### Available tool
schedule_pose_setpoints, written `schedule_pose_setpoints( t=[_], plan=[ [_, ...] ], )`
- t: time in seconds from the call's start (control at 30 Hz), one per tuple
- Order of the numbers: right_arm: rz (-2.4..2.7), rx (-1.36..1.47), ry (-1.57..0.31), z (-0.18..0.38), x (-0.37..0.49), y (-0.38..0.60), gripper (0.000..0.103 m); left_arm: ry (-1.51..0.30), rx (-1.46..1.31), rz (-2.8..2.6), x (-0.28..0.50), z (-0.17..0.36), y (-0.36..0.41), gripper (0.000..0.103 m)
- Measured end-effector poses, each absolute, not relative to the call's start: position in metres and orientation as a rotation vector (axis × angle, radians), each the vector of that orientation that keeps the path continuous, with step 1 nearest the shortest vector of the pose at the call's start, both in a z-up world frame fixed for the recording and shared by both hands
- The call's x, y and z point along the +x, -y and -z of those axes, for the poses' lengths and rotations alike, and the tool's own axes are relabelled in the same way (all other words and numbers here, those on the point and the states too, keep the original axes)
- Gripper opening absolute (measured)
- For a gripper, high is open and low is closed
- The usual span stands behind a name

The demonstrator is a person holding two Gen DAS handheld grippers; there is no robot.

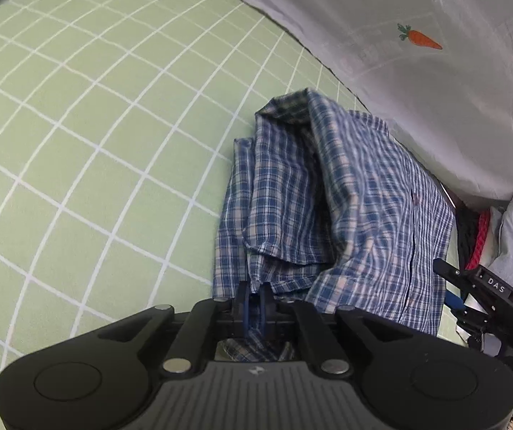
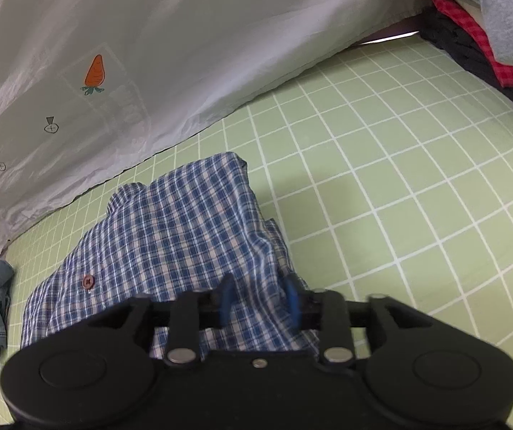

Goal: Fold clothes
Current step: 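Release the shirt with both grippers and press the folded bundle flat, then grasp the folded shirt with both grippers and lift it off the mat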

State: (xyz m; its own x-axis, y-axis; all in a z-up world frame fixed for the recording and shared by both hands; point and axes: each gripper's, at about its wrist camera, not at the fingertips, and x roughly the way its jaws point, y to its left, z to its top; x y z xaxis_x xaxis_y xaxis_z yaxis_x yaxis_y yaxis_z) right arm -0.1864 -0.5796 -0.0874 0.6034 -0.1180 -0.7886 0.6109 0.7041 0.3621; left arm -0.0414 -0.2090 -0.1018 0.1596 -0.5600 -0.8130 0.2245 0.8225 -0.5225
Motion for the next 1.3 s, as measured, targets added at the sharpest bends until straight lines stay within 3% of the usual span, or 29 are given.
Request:
schedule_pose_setpoints(
  t=[0.03, 0.1, 0.2, 0.27, 0.43, 0.9, 1.3],
  plan=[
    [0.458, 0.669, -0.816, 0.086, -0.188, 0.579, 0.065, -1.281, -0.301, 0.572, -0.04, 0.096, 0.209, 0.028],
    [0.445, 0.671, -0.808, 0.084, -0.191, 0.579, 0.072, -1.253, -0.304, 0.553, -0.037, 0.086, 0.203, 0.056],
    [0.437, 0.663, -0.805, 0.085, -0.195, 0.578, 0.083, -1.225, -0.347, 0.502, -0.029, 0.076, 0.194, 0.086],
    [0.449, 0.647, -0.817, 0.089, -0.196, 0.577, 0.085, -1.222, -0.391, 0.45, -0.023, 0.073, 0.188, 0.093],
    [0.45, 0.705, -0.853, 0.105, -0.195, 0.583, 0.089, -1.227, -0.476, 0.467, -0.013, 0.07, 0.193, 0.097],
    [0.36, 0.746, -0.85, 0.122, -0.186, 0.592, 0.102, -1.273, -0.239, 0.567, -0.017, 0.1, 0.252, 0.099],
    [0.238, 0.671, -0.865, 0.126, -0.161, 0.566, 0.103, -1.225, -0.244, 0.567, -0.01, 0.103, 0.259, 0.102]
  ],
)
